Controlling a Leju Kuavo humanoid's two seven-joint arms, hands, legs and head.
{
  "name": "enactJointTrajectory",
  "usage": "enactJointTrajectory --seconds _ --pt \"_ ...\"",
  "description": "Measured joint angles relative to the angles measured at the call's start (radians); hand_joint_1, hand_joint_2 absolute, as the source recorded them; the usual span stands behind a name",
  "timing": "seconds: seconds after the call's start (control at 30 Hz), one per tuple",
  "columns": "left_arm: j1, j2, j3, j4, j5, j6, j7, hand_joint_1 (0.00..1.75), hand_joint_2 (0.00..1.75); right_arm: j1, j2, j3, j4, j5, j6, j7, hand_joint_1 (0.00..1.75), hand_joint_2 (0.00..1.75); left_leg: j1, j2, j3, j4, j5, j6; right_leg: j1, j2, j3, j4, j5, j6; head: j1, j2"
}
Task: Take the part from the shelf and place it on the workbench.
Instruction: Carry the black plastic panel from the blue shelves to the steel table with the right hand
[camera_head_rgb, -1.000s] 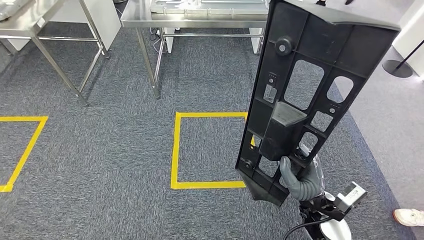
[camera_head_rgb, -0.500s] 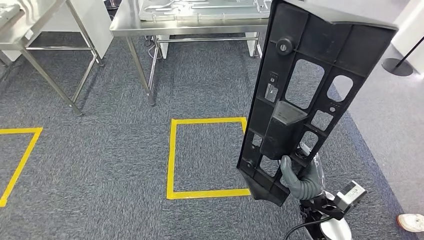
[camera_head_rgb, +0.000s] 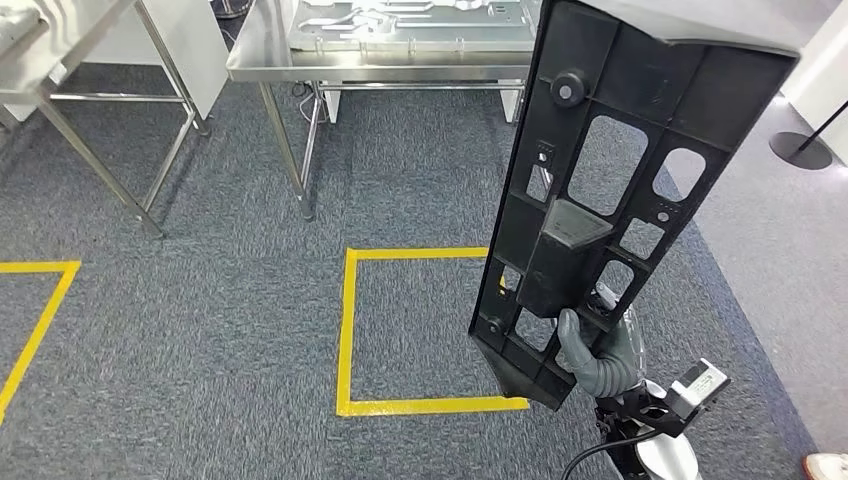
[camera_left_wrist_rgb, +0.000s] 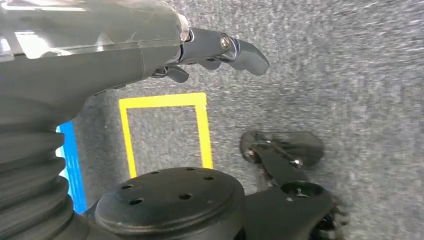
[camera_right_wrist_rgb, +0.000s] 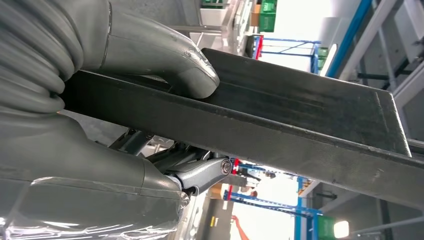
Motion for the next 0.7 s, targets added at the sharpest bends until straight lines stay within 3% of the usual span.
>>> enactJointTrajectory --seconds 0.07,0.1,0.23,0.3,0.37,0.4,0.43,0.47,0.53,0.6,0.67,0.7 --pt "-0.001 0.000 0.001 0.000 0.003 0.000 0.000 0.00 1.75 -0.003 0.001 0.001 0.005 0.000 0.001 0.000 1.75 1.75 -0.001 0.000 0.021 0.001 -0.022 -0.011 0.002 -0.007 0.023 -0.096 0.061 -0.006 0.000 0.000" --pt "-0.003 0.000 0.002 0.001 0.004 0.001 0.000 0.00 1.75 -0.004 0.002 0.001 0.007 0.000 0.001 0.000 1.75 1.75 -0.001 0.000 0.027 0.001 -0.030 -0.017 0.005 -0.010 0.027 -0.115 0.070 -0.014 0.000 0.000" --pt "-0.009 0.000 0.004 0.001 0.005 0.003 -0.001 0.00 1.75 -0.014 0.003 0.003 0.011 0.000 0.003 0.001 1.75 1.75 0.005 0.001 0.033 0.039 -0.041 -0.036 0.012 -0.003 0.052 -0.122 0.054 -0.049 0.000 0.000" --pt "-0.012 -0.001 0.005 0.001 0.005 0.003 -0.001 0.00 1.75 -0.018 0.002 0.003 0.010 0.000 0.004 0.000 1.75 1.75 0.009 0.000 -0.025 0.141 -0.064 -0.043 0.013 -0.003 0.070 -0.128 0.042 -0.059 0.000 0.000" --pt "-0.012 -0.001 0.005 0.001 0.005 0.003 -0.001 0.00 1.75 -0.020 0.002 0.003 0.012 0.000 0.005 0.000 1.75 1.75 0.010 0.001 -0.118 0.271 -0.110 -0.046 0.016 -0.003 0.087 -0.129 0.027 -0.065 0.000 0.000" --pt "-0.010 -0.001 0.006 0.001 0.006 0.003 -0.002 0.00 1.75 -0.020 0.002 0.003 0.013 0.000 0.004 0.000 1.75 1.75 0.010 0.001 -0.154 0.308 -0.121 -0.045 0.019 -0.002 0.098 -0.129 0.018 -0.068 0.000 0.000" --pt "-0.008 -0.001 0.006 0.001 0.006 0.002 -0.002 0.00 1.75 -0.020 0.002 0.003 0.014 0.000 0.004 0.000 1.75 1.75 0.008 0.001 -0.174 0.311 -0.112 -0.042 0.021 -0.001 0.111 -0.129 0.008 -0.069 0.000 0.000" --pt "-0.007 -0.001 0.006 0.001 0.006 0.002 -0.002 0.00 1.75 -0.020 0.002 0.003 0.015 0.000 0.005 0.000 1.75 1.75 0.005 0.001 -0.177 0.279 -0.079 -0.036 0.022 0.000 0.125 -0.130 -0.001 -0.069 0.000 0.000" --pt "-0.006 -0.001 0.007 0.001 0.005 0.003 -0.002 0.00 1.75 -0.021 0.002 0.004 0.016 0.000 0.005 0.000 1.75 1.75 -0.008 0.001 -0.152 0.153 0.014 -0.015 0.023 0.001 0.152 -0.131 -0.018 -0.067 0.000 0.000" --pt "-0.005 0.001 0.008 0.001 0.003 0.003 -0.002 0.00 1.75 -0.021 0.002 0.004 0.017 0.000 0.004 0.000 1.75 1.75 -0.023 -0.002 -0.130 0.069 0.036 0.003 0.022 0.005 0.166 -0.136 -0.030 -0.059 0.000 0.000" --pt "-0.003 0.003 0.008 0.001 0.002 0.002 -0.001 0.00 1.75 -0.019 0.002 0.004 0.017 0.000 0.003 0.001 1.75 1.75 -0.026 -0.006 -0.117 0.041 0.024 0.014 0.022 0.007 0.173 -0.133 -0.024 -0.046 0.000 0.000" --pt "-0.001 0.003 0.009 0.001 0.000 0.002 -0.001 0.00 1.75 -0.018 0.002 0.004 0.015 0.000 0.002 0.001 1.75 1.75 -0.023 -0.006 -0.103 0.025 0.040 0.017 0.021 0.007 0.177 -0.127 -0.023 -0.041 0.000 0.000"
